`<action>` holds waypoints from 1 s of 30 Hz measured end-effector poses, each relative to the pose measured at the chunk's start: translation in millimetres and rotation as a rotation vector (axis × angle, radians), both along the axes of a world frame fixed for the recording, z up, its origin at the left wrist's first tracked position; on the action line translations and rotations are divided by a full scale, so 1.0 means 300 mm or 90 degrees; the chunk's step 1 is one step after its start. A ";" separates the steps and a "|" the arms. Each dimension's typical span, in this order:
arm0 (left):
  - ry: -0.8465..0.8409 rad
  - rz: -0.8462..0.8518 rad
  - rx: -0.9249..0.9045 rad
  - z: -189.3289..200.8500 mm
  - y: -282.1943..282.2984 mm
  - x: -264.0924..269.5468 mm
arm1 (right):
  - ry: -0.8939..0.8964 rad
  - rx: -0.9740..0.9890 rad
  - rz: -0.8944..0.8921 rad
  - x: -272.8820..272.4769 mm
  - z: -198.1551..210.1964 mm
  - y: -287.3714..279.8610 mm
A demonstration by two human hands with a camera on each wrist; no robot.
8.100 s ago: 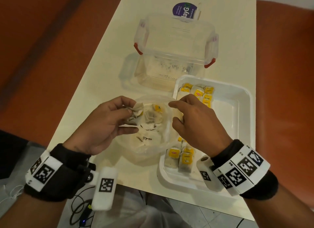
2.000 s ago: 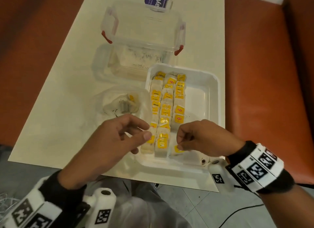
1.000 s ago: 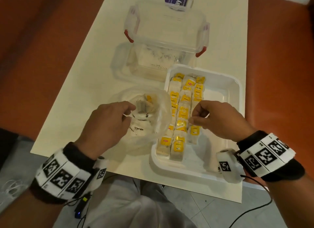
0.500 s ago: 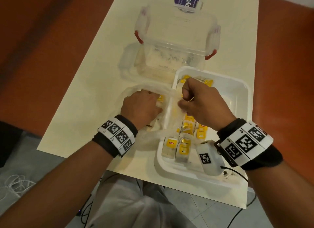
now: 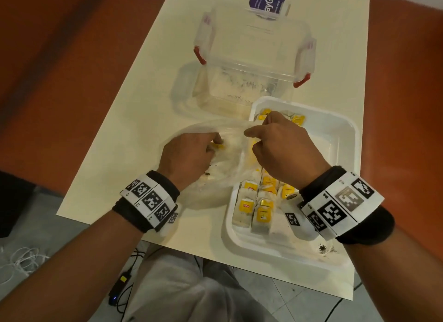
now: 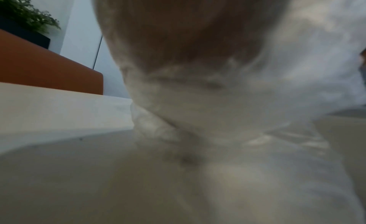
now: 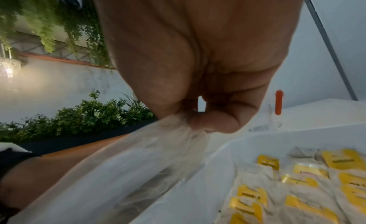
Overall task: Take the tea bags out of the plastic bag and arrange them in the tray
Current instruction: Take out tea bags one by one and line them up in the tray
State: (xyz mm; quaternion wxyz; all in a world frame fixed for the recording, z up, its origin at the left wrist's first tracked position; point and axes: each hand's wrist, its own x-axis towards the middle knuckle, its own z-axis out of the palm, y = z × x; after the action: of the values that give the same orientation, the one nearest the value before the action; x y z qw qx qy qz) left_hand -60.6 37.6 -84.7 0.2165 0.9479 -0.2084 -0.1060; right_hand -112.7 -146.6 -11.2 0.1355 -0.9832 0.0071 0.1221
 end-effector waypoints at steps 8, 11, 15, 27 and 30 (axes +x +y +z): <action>-0.044 -0.054 0.041 -0.037 0.049 -0.006 | 0.008 -0.052 0.009 0.015 -0.003 0.034; -0.051 -0.054 0.083 -0.029 0.038 -0.010 | 0.020 -0.051 0.016 0.018 0.004 0.038; -0.059 -0.039 0.041 -0.015 0.000 0.002 | 0.058 -0.029 0.034 0.020 0.014 0.040; -0.035 -0.033 0.003 -0.038 -0.015 0.059 | 0.119 -0.062 0.051 0.055 -0.010 0.043; -0.030 -0.041 -0.047 0.001 0.036 0.056 | 0.121 -0.050 0.046 0.059 -0.014 0.049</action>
State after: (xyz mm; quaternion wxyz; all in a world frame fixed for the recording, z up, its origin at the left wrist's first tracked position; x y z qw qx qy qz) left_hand -43.7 48.5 -84.5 0.2430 0.9342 -0.2478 -0.0827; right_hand -94.9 -131.9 -15.5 0.0911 -0.9714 -0.0105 0.2192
